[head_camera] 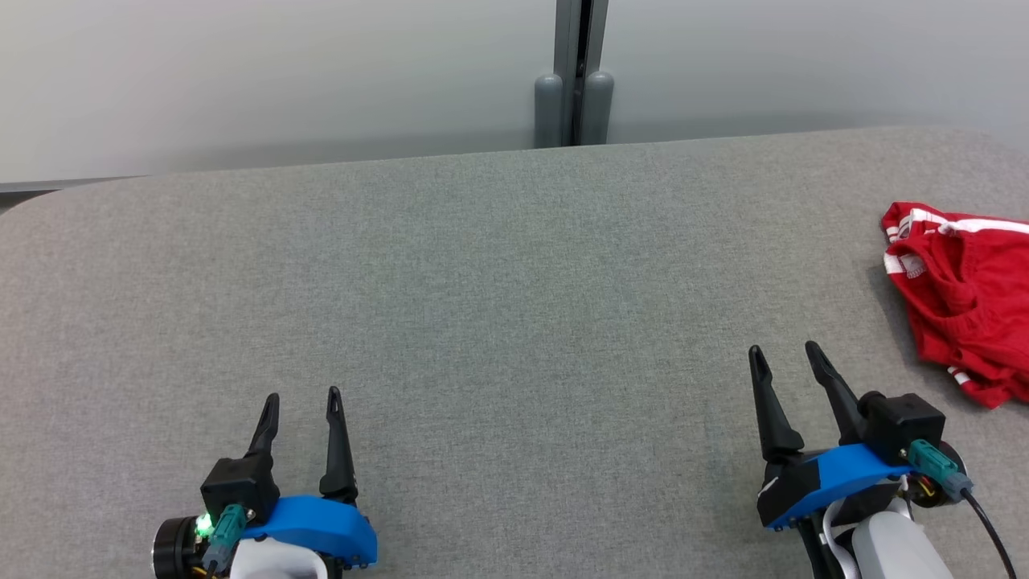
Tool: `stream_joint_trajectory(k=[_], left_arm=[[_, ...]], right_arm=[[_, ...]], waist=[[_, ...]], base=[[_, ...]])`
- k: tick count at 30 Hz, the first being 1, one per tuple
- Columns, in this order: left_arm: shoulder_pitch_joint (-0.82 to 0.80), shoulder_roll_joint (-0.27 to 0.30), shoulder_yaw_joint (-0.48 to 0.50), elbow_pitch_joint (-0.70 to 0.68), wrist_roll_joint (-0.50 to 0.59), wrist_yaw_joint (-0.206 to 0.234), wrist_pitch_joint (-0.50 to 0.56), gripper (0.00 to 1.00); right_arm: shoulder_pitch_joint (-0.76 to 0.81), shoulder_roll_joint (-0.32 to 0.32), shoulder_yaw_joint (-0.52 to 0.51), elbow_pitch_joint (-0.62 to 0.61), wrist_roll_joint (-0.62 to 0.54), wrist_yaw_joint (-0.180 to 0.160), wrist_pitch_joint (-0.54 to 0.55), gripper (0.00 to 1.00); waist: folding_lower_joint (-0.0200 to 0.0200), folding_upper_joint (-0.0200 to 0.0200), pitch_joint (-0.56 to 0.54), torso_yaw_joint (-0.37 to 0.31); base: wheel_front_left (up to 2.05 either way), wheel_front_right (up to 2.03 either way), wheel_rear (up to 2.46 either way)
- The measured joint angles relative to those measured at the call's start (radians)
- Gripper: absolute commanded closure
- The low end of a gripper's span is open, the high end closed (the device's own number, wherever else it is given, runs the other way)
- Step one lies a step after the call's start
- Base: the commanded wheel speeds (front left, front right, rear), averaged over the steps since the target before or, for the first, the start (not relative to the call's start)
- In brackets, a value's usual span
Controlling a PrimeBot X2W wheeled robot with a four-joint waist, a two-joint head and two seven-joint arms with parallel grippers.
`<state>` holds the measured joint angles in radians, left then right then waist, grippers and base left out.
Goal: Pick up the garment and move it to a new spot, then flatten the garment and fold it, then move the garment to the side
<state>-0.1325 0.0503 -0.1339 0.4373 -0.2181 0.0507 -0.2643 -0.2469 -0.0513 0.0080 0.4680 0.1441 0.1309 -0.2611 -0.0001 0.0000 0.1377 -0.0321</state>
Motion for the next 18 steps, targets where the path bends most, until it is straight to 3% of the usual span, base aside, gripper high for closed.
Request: stream_joint_trajectory(k=[18], left_arm=[[0.088,0.0,0.032,-0.013,-0.011,-0.018,0.0,0.0]], right_arm=[[0.07,0.0,0.009,0.0,0.026,0.0,0.0,0.0]], waist=[[0.0,0.0,-0.097,0.019]], base=[[0.0,0.0,0.0]])
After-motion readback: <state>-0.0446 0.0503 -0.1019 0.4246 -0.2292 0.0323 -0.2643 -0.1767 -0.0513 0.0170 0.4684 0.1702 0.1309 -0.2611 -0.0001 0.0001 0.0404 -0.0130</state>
